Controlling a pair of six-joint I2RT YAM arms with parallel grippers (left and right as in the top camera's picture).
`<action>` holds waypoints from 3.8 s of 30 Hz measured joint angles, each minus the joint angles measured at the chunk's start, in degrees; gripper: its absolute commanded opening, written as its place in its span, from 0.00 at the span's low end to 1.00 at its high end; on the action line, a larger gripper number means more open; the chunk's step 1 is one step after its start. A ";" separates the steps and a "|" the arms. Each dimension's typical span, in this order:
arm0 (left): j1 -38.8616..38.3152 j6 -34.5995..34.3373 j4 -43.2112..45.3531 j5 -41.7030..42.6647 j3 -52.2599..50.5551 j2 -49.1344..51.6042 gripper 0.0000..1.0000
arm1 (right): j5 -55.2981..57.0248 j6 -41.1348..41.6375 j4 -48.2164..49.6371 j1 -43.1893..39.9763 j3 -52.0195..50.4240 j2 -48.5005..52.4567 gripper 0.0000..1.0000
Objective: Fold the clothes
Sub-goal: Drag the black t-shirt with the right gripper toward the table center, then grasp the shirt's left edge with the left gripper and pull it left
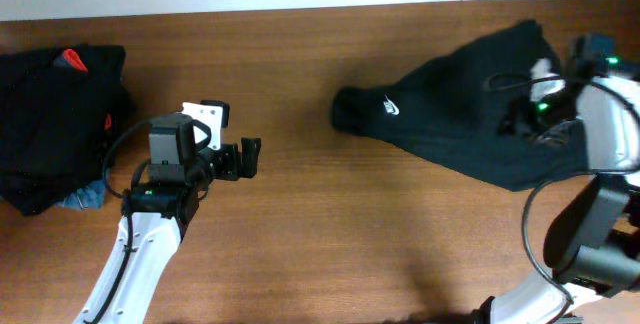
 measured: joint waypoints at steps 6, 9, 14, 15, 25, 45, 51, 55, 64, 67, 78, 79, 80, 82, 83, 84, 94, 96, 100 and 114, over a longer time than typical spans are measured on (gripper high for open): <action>0.00 0.00 0.04 -0.04 0.00 0.00 0.99 | 3.58 -12.00 7.82 14.34 -4.46 0.04 0.61; 0.00 0.00 0.13 -0.04 0.00 0.00 0.99 | 5.07 -14.97 11.54 18.93 -7.54 0.22 0.62; 0.00 0.00 0.15 -0.04 0.00 0.00 0.99 | 6.40 -17.88 17.94 25.24 -14.23 0.74 0.61; 0.00 0.00 0.15 -0.04 0.00 0.00 0.99 | 6.40 -18.05 19.12 25.94 -15.19 0.94 0.61; 0.00 0.00 0.81 -0.04 0.00 0.00 0.99 | 9.27 -18.36 25.00 26.56 -17.59 1.77 0.61; 0.00 0.00 1.07 -0.07 0.00 0.00 0.99 | 10.38 -13.90 8.94 26.84 -10.84 4.90 0.04; 0.00 0.00 1.75 -0.07 0.00 0.00 0.99 | -0.22 -20.09 -12.00 30.27 17.94 1.03 0.50; 0.00 0.00 2.14 -0.04 0.00 0.00 0.99 | 0.07 -15.30 -6.82 28.22 20.96 0.28 0.55; 0.00 0.02 0.68 0.37 0.00 0.00 0.95 | 1.40 -12.90 -12.02 25.11 18.32 2.99 0.60; 0.00 -0.02 -1.20 1.81 0.00 0.00 0.91 | 3.34 -11.37 -13.07 25.03 17.68 2.99 0.64; -17.22 -0.02 1.97 5.03 0.02 1.64 0.91 | 11.10 4.20 -13.40 14.25 17.22 3.02 0.69; -18.67 -0.02 1.97 4.94 0.00 2.60 0.92 | 10.88 4.59 -13.75 13.53 17.22 3.02 0.68; -20.35 -0.02 2.38 4.87 0.00 4.11 0.91 | 10.69 4.74 -13.77 13.11 17.22 3.02 0.68; -22.67 -0.17 5.77 4.87 0.00 6.75 0.92 | 10.38 5.05 -13.81 12.57 17.22 3.02 0.69; -23.54 -0.28 8.00 4.83 0.00 7.72 0.92 | 10.23 5.05 -13.86 12.55 17.22 3.02 0.69; -24.59 -0.68 11.19 4.72 0.00 8.76 0.91 | 10.19 5.05 -13.90 12.55 17.22 3.02 0.69; -30.91 -7.02 27.43 4.61 0.46 23.85 0.77 | 9.79 5.05 -13.90 12.55 17.22 3.02 0.69; -30.91 -7.58 30.25 3.45 0.42 24.92 0.69 | 9.79 5.05 -13.90 12.55 17.22 3.02 0.69; -30.91 -8.24 33.03 -3.15 0.44 25.16 0.60 | 9.79 5.05 -13.90 12.55 17.22 3.02 0.69; -31.12 -5.90 39.45 -6.36 0.44 25.16 0.55 | 9.79 5.03 -13.90 12.55 17.22 3.02 0.69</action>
